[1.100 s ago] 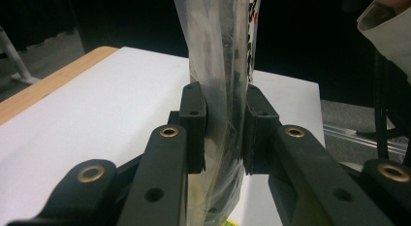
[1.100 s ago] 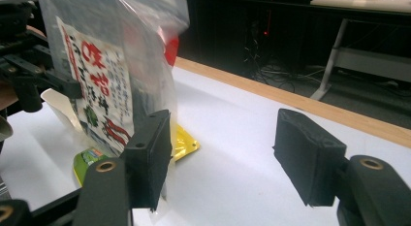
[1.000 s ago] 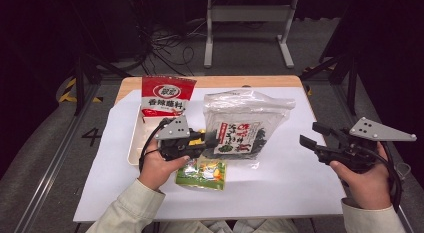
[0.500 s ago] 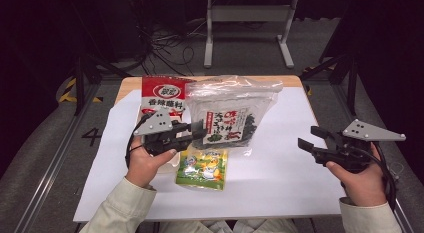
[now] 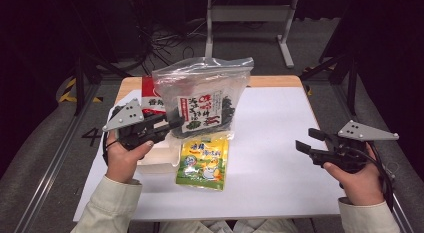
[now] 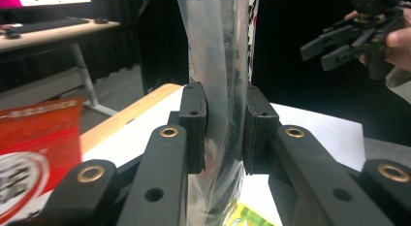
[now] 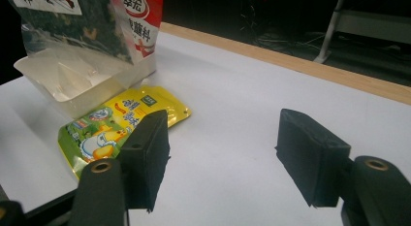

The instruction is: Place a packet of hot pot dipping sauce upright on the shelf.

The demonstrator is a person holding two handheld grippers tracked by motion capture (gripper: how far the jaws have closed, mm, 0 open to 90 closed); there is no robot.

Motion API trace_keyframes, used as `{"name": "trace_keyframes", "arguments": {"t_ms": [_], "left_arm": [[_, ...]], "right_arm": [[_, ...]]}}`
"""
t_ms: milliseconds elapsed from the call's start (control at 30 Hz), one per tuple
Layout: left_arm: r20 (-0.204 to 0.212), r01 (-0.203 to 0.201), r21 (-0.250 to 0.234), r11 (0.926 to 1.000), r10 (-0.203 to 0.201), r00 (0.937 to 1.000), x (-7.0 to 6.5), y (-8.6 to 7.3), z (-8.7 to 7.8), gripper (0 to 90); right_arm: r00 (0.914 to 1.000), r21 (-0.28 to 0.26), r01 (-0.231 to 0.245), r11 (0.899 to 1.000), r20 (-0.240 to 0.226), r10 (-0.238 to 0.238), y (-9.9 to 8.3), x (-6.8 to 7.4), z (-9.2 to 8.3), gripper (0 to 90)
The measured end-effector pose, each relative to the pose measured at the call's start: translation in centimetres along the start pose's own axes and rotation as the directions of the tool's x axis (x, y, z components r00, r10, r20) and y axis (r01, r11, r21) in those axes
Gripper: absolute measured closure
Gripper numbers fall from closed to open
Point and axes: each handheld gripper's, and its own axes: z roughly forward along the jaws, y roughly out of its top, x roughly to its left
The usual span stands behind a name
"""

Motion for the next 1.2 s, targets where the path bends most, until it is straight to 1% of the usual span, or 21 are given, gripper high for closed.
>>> {"name": "trace_keyframes", "arguments": {"t_ms": [133,300,367,400,433,467,500,533,567,700,933,1067,1200], "left_arm": [[-0.026,-0.001,-0.008,1.0,0.001,0.9997,0.5,-0.1,-0.8,74.7],[-0.055,0.019,-0.021,0.9996,-0.02,0.9983,1.2,-0.3,-1.7,74.7],[-0.068,0.023,-0.025,0.9994,-0.025,0.9974,1.5,-0.4,-1.9,74.7],[-0.072,0.019,-0.026,0.9995,-0.02,0.9972,1.6,-0.5,-1.9,74.7],[-0.087,0.021,-0.029,0.9994,-0.023,0.996,1.7,-0.6,-2.1,74.7],[-0.087,0.021,-0.029,0.9994,-0.023,0.996,1.7,-0.6,-2.1,74.7],[-0.102,0.019,-0.028,0.9994,-0.022,0.9945,1.9,-0.7,-2.2,74.7],[-0.102,0.019,-0.028,0.9994,-0.022,0.9945,1.9,-0.7,-2.2,74.7],[-0.115,0.022,-0.028,0.9994,-0.026,0.9931,2.1,-0.8,-2.4,74.7],[-0.13,0.03,-0.029,0.9991,-0.033,0.991,2.4,-1.0,-2.7,74.7],[-0.178,0.042,-0.014,0.999,-0.044,0.9831,2.9,-1.4,-3.1,74.7],[-0.201,0.041,-0.005,0.9991,-0.042,0.9786,3.1,-1.7,-3.3,74.7],[-0.23,0.039,0.005,0.9992,-0.037,0.9724,3.2,-2.1,-3.6,74.6]], "right_arm": [[1.0,0.004,-0.001,1.0,-0.001,0.001,-0.1,0.0,0.1,35.5],[1.0,0.016,-0.004,1.0,-0.005,0.004,-0.2,-0.1,0.4,35.5],[1.0,0.02,-0.001,1.0,-0.005,0.001,-0.2,-0.1,0.4,35.5],[1.0,0.02,-0.001,1.0,-0.005,0.002,-0.2,-0.1,0.4,35.5],[1.0,0.02,-0.001,1.0,-0.005,0.001,-0.2,-0.1,0.4,35.5],[1.0,0.02,-0.001,1.0,-0.005,0.001,-0.2,-0.1,0.4,35.5],[1.0,0.02,-0.004,1.0,-0.006,0.004,-0.2,0.0,0.4,35.5],[1.0,0.02,-0.004,1.0,-0.006,0.004,-0.2,0.0,0.4,35.5],[1.0,0.022,-0.002,1.0,-0.005,0.003,-0.3,-0.1,0.5,35.5],[0.9999,0.023,-0.008,1.0,-0.009,0.009,-0.3,-0.1,0.5,35.5],[0.9999,0.025,-0.011,1.0,-0.012,0.012,-0.4,-0.2,0.6,35.4],[0.9999,0.028,-0.01,1.0,-0.013,0.011,-0.4,-0.2,0.7,35.2],[0.9998,0.026,-0.01,1.0,-0.017,0.01,-0.3,-0.3,0.9,35.0]]}}
